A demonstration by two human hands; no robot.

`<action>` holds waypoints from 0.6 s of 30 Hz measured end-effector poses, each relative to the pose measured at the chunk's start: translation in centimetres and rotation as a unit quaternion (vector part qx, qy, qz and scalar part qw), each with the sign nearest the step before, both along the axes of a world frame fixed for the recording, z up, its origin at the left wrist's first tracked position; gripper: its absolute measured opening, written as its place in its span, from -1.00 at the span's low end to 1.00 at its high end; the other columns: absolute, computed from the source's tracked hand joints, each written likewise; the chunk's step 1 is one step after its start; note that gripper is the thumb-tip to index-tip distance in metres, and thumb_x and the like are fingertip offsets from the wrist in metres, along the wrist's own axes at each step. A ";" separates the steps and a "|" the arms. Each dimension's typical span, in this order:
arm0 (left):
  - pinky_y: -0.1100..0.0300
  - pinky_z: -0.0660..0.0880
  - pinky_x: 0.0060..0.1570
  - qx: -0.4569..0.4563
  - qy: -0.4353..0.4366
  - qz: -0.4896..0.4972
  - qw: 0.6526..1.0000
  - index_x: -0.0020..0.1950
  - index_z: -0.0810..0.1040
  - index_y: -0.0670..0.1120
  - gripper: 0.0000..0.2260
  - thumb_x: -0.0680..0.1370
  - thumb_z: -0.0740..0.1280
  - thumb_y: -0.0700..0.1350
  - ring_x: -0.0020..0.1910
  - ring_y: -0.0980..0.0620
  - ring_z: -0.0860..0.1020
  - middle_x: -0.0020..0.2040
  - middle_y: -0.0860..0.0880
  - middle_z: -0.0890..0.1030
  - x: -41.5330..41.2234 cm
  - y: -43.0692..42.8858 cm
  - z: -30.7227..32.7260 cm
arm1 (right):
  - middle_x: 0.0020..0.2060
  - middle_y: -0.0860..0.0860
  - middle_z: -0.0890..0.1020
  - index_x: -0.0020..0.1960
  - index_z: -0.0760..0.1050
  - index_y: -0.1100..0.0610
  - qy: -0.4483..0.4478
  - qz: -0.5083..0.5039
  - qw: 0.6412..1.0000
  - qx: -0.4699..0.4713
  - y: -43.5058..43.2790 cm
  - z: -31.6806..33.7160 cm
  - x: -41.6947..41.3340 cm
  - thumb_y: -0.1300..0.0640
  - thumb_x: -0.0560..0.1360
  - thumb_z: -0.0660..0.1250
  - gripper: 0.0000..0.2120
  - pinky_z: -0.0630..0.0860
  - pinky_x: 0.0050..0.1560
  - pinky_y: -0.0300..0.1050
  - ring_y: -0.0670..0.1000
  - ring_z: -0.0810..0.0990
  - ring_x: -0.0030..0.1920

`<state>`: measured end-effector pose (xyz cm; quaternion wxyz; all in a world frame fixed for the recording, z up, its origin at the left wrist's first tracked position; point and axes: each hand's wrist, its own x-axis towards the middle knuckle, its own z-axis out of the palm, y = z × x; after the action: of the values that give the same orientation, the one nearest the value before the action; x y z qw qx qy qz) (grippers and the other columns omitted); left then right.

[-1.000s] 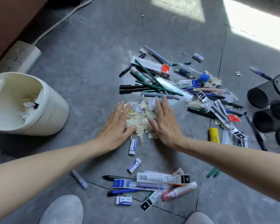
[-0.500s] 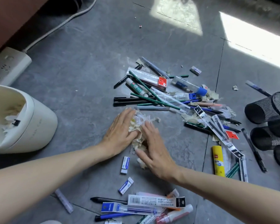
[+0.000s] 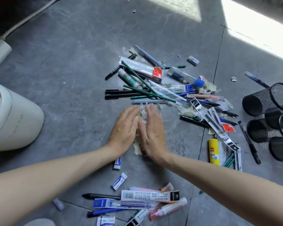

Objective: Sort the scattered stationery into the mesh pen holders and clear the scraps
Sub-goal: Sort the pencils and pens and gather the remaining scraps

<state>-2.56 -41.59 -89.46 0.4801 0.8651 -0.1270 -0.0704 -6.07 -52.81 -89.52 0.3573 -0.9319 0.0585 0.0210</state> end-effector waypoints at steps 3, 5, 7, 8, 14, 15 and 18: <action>0.40 0.26 0.27 -0.059 0.021 0.071 0.995 0.24 0.50 -0.26 -0.54 0.55 0.02 -0.02 0.19 0.06 0.45 0.20 -0.16 0.53 -0.6 -1.3 0.4 | 0.47 0.09 0.28 0.45 0.26 0.20 -0.016 -0.082 0.991 0.107 2.1 0.2 1.0 -0.09 0.57 -0.10 -0.42 -0.09 0.50 -0.23 -0.09 0.15 0.47; 0.43 0.29 0.19 -0.088 0.035 0.128 0.987 0.19 0.53 -0.26 -0.61 0.57 0.07 -0.05 0.12 0.11 0.46 0.14 -0.15 0.56 -0.8 -2.0 0.7 | 0.41 0.16 0.36 0.38 0.35 0.28 -0.027 -0.122 0.979 0.161 2.9 0.3 1.4 0.02 0.59 -0.04 -0.50 0.01 0.50 -0.14 -0.05 0.24 0.42; 0.42 0.34 0.14 -0.111 0.061 0.171 0.977 0.14 0.55 -0.22 -0.70 0.58 0.12 -0.11 0.06 0.13 0.49 0.09 -0.11 0.58 -0.8 -2.6 1.1 | 0.36 0.19 0.42 0.33 0.40 0.33 -0.037 -0.155 0.967 0.199 3.2 0.8 1.7 0.12 0.58 0.01 -0.56 0.13 0.48 0.01 0.00 0.30 0.39; 0.36 0.38 0.13 -0.126 0.087 0.193 0.969 0.12 0.56 -0.19 -0.75 0.59 0.15 -0.14 0.05 0.10 0.51 0.07 -0.10 0.59 -0.7 -2.9 1.3 | 0.34 0.20 0.44 0.31 0.42 0.33 -0.033 -0.173 0.960 0.219 3.4 1.0 1.8 0.12 0.56 0.01 -0.55 0.18 0.46 0.03 0.04 0.34 0.38; 0.02 0.53 0.00 -0.249 0.275 0.320 0.872 -0.22 0.53 -0.01 -0.81 0.57 0.26 -0.17 -0.12 -0.07 0.59 -0.18 -0.09 0.62 1.0 -4.7 3.0 | 0.07 0.20 0.62 0.14 0.56 0.25 0.029 -0.318 0.873 0.368 3.6 2.4 4.0 0.09 0.53 0.20 -0.69 0.46 0.25 0.07 0.09 0.58 0.09; 0.03 0.53 -0.01 -0.268 0.293 0.332 0.856 -0.25 0.52 -0.03 -0.80 0.57 0.27 -0.17 -0.15 -0.07 0.58 -0.20 -0.12 0.61 1.4 -4.8 3.4 | -0.03 0.18 0.64 0.10 0.56 0.28 0.028 -0.332 0.861 0.385 3.4 2.8 4.4 0.16 0.56 0.22 -0.75 0.50 0.16 0.00 0.02 0.58 -0.02; 0.06 0.50 -0.07 -0.314 0.317 0.343 0.826 -0.29 0.52 -0.08 -0.79 0.55 0.29 -0.19 -0.19 -0.08 0.55 -0.25 -0.15 0.59 2.6 -5.0 4.7 | -0.38 0.03 0.52 -0.14 0.54 0.27 0.014 -0.346 0.849 0.399 3.3 4.6 5.3 0.26 0.58 0.21 -0.82 0.42 -0.27 -0.30 -0.20 0.45 -0.38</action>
<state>0.03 -46.57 -84.76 0.7332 0.5852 0.3221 -0.1274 -0.74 -49.56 -84.87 0.6815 -0.6281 0.3691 -0.0694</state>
